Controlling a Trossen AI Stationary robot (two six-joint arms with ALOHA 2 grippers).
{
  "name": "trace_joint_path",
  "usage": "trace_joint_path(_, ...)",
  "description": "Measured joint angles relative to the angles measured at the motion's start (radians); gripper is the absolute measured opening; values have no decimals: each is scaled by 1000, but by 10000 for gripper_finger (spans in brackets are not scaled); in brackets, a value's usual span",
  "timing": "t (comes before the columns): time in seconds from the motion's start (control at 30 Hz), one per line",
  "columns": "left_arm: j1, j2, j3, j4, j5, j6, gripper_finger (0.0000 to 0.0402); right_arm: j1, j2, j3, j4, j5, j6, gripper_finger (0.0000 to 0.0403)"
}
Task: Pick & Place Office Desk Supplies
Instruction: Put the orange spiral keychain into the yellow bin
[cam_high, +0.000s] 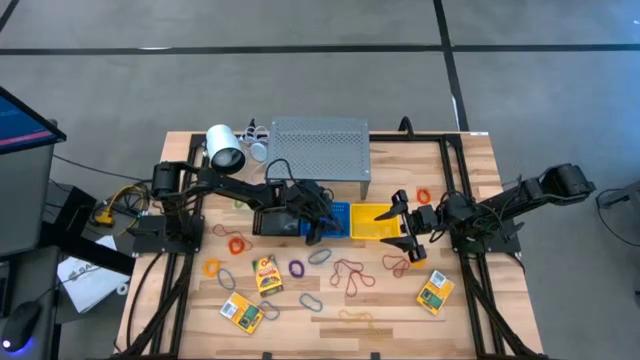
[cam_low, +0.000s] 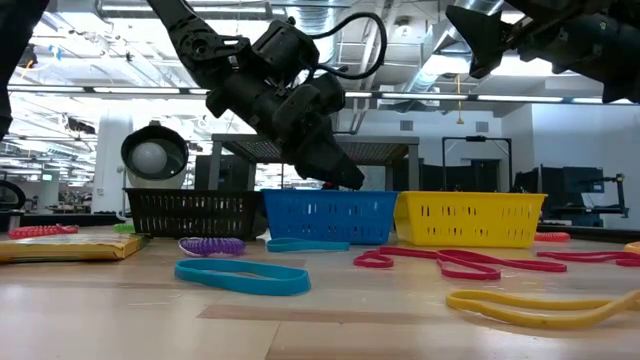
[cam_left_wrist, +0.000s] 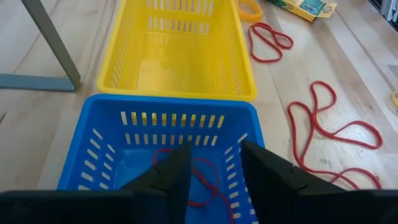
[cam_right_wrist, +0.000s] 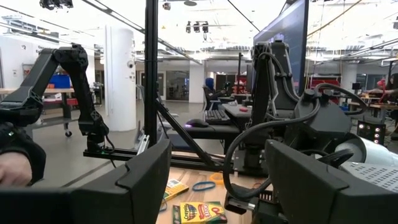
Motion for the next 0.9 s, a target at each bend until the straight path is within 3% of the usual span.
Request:
trace_joint_path(0.23,-2,-84,0,-30,20,-17,164,0,0,0,0,0,0,255)
trace_joint_path(0.47,-18,-186,0,-193,25,-7,160,0,0,0,-4,0,0,255)
trace_joint_path(0.9,-82,-197,-1,-397,25,-5,156,0,0,0,-8,0,8,255)
